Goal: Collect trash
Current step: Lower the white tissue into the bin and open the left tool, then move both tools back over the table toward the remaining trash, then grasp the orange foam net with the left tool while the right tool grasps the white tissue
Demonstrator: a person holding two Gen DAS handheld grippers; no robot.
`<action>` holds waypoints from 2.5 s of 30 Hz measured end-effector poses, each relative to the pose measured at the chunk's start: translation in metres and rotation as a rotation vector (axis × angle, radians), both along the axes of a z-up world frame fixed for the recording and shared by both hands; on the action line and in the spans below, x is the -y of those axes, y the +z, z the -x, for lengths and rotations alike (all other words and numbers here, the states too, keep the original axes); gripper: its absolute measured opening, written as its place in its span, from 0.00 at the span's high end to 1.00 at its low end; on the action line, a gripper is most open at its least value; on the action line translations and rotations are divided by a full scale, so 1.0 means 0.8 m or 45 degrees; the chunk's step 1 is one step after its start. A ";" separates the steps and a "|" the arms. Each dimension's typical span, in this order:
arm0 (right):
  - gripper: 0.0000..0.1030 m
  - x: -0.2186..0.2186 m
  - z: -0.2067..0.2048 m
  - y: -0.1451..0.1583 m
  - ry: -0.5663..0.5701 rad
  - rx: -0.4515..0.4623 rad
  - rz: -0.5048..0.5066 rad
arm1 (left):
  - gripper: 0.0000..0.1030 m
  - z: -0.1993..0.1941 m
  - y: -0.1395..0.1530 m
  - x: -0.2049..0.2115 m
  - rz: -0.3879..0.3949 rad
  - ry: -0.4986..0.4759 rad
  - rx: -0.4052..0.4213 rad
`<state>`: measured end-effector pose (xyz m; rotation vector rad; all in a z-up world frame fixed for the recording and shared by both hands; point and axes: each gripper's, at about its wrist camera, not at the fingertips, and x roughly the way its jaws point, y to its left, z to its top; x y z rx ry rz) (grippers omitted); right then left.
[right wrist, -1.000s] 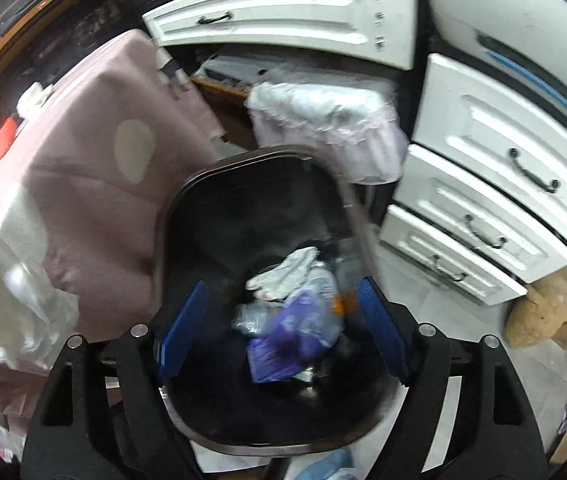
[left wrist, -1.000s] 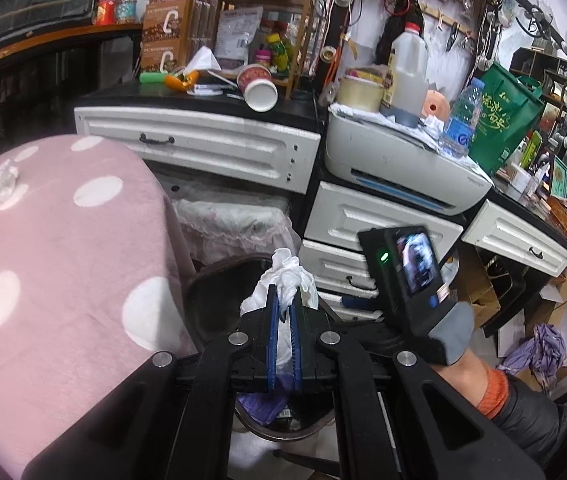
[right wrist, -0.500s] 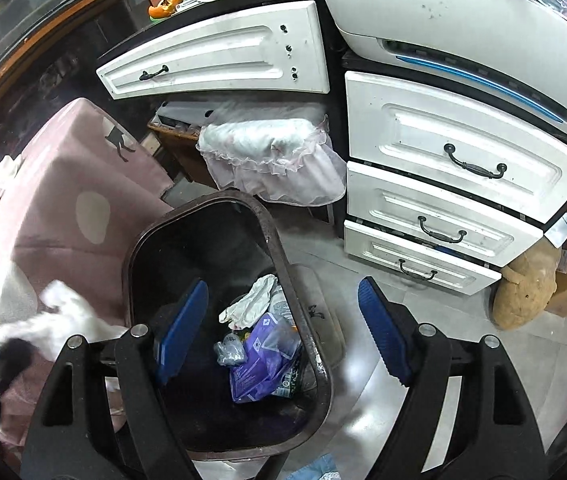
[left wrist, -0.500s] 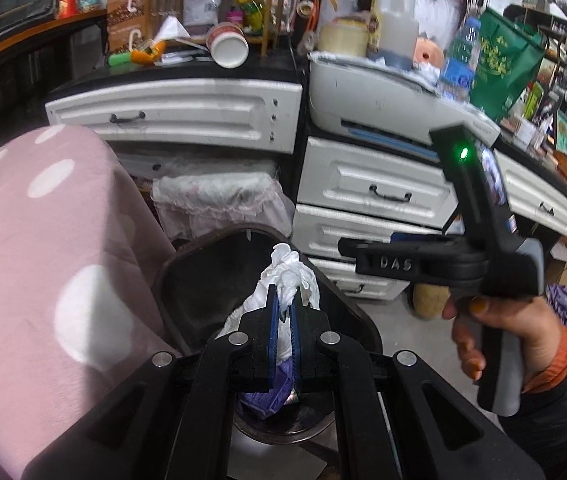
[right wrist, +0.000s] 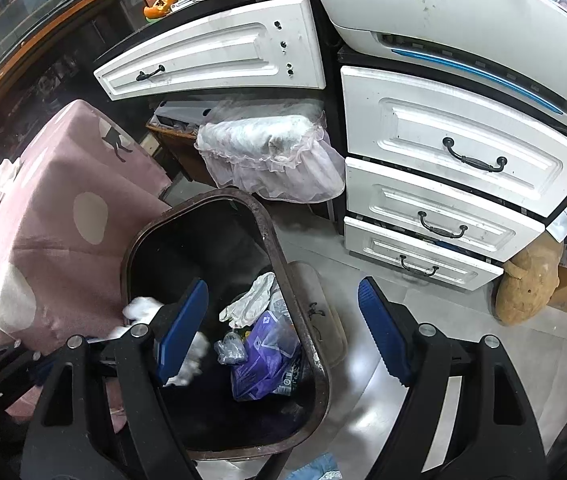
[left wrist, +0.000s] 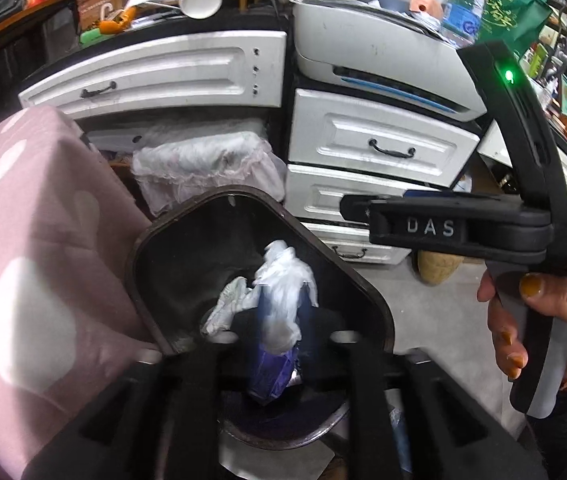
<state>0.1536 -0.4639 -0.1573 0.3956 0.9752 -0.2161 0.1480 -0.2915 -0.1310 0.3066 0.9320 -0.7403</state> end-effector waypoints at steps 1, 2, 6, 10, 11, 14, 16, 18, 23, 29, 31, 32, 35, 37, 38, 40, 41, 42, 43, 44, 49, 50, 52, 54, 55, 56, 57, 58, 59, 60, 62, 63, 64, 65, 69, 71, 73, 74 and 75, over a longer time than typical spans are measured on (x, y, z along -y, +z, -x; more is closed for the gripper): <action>0.25 0.001 0.000 0.000 0.001 -0.002 -0.003 | 0.24 0.001 0.001 0.000 -0.001 0.001 0.011; 0.25 0.001 0.000 -0.001 0.002 -0.003 -0.004 | 0.15 0.004 0.003 -0.001 0.006 0.013 0.043; 0.22 0.004 0.000 -0.002 -0.005 -0.006 -0.011 | 0.08 0.011 0.004 0.001 -0.002 -0.019 0.063; 0.20 0.005 0.000 -0.002 -0.008 -0.005 -0.009 | 0.05 0.022 0.008 0.002 -0.014 -0.046 0.093; 0.20 0.005 0.000 -0.002 -0.010 -0.002 -0.009 | 0.05 0.025 0.011 0.002 -0.009 -0.055 0.096; 0.18 0.004 0.000 -0.001 -0.012 0.001 -0.017 | 0.05 0.033 0.020 -0.003 0.000 -0.067 0.107; 0.18 -0.001 -0.002 0.000 0.001 0.003 -0.025 | 0.05 0.037 0.026 -0.008 0.010 -0.070 0.102; 0.18 -0.006 -0.005 0.002 0.016 0.003 -0.023 | 0.05 0.040 0.036 -0.014 0.033 -0.069 0.098; 0.18 -0.030 -0.016 0.017 0.088 0.031 -0.017 | 0.05 0.047 0.066 -0.035 0.086 -0.068 0.128; 0.17 -0.073 -0.034 0.050 0.209 0.102 -0.017 | 0.05 0.041 0.103 -0.074 0.115 -0.021 0.203; 0.16 -0.092 -0.042 0.064 0.255 0.131 -0.031 | 0.05 0.035 0.111 -0.089 0.119 0.006 0.218; 0.16 -0.101 -0.045 0.070 0.276 0.144 -0.036 | 0.05 0.031 0.116 -0.100 0.121 0.025 0.230; 0.16 -0.135 -0.061 0.091 0.362 0.179 -0.055 | 0.05 0.019 0.128 -0.132 0.109 0.089 0.275; 0.16 -0.165 -0.072 0.106 0.434 0.207 -0.050 | 0.05 0.008 0.133 -0.160 0.098 0.151 0.297; 0.16 -0.178 -0.076 0.112 0.464 0.218 -0.047 | 0.05 0.002 0.134 -0.174 0.096 0.183 0.302; 0.16 -0.212 -0.088 0.124 0.546 0.240 -0.048 | 0.05 -0.011 0.137 -0.205 0.088 0.257 0.313; 0.16 -0.225 -0.094 0.128 0.581 0.247 -0.050 | 0.05 -0.017 0.138 -0.218 0.084 0.290 0.316; 0.16 -0.241 -0.101 0.132 0.620 0.250 -0.050 | 0.05 -0.025 0.138 -0.233 0.078 0.330 0.316; 0.16 -0.259 -0.108 0.136 0.670 0.252 -0.043 | 0.05 -0.035 0.138 -0.248 0.073 0.369 0.309; 0.16 -0.277 -0.116 0.140 0.715 0.255 -0.027 | 0.05 -0.046 0.137 -0.267 0.066 0.416 0.299; 0.16 -0.347 -0.149 0.151 0.856 0.262 0.011 | 0.05 -0.095 0.136 -0.354 0.090 0.647 0.245; 0.16 -0.360 -0.157 0.152 0.880 0.259 0.011 | 0.05 -0.106 0.136 -0.372 0.096 0.700 0.238; 0.16 -0.380 -0.171 0.152 0.915 0.255 0.018 | 0.05 -0.128 0.139 -0.404 0.095 0.792 0.245; 0.16 -0.402 -0.188 0.154 0.941 0.260 0.043 | 0.05 -0.146 0.141 -0.425 0.082 0.853 0.256; 0.16 -0.409 -0.191 0.154 0.949 0.261 0.051 | 0.05 -0.162 0.141 -0.439 0.070 0.891 0.259; 0.16 -0.415 -0.200 0.154 0.958 0.260 0.057 | 0.05 -0.175 0.141 -0.449 0.057 0.918 0.258; 0.16 -0.423 -0.210 0.153 0.967 0.257 0.062 | 0.05 -0.185 0.140 -0.455 0.046 0.937 0.258; 0.16 -0.429 -0.220 0.153 0.973 0.251 0.066 | 0.05 -0.196 0.138 -0.462 0.037 0.960 0.256; 0.16 -0.434 -0.229 0.153 0.977 0.244 0.069 | 0.05 -0.213 0.135 -0.469 0.026 0.982 0.246; 0.16 -0.440 -0.239 0.153 0.981 0.238 0.068 | 0.05 -0.228 0.132 -0.474 0.019 0.990 0.230; 0.16 -0.447 -0.252 0.154 0.980 0.237 0.071 | 0.05 -0.258 0.123 -0.484 -0.002 0.992 0.193; 0.16 -0.451 -0.261 0.154 0.980 0.236 0.078 | 0.05 -0.274 0.118 -0.489 -0.014 0.999 0.182; 0.16 -0.454 -0.267 0.154 0.981 0.233 0.081 | 0.05 -0.291 0.113 -0.492 -0.024 1.011 0.169; 0.16 -0.459 -0.274 0.154 0.982 0.230 0.083 | 0.05 -0.301 0.110 -0.493 -0.029 1.011 0.155; 0.16 -0.473 -0.308 0.150 0.971 0.202 0.049 | 0.05 -0.335 0.100 -0.497 -0.081 1.016 0.133; 0.16 -0.485 -0.328 0.147 0.977 0.186 0.028 | 0.13 -0.346 0.094 -0.502 -0.109 1.027 0.141; 0.16 -0.501 -0.349 0.145 0.989 0.180 0.049 | 0.44 -0.350 0.089 -0.513 -0.050 1.048 0.100; 0.16 -0.508 -0.357 0.143 0.997 0.177 0.065 | 0.49 -0.349 0.088 -0.517 -0.022 1.063 0.093; 0.16 -0.516 -0.367 0.141 1.002 0.174 0.077 | 0.61 -0.343 0.090 -0.522 0.015 1.084 0.114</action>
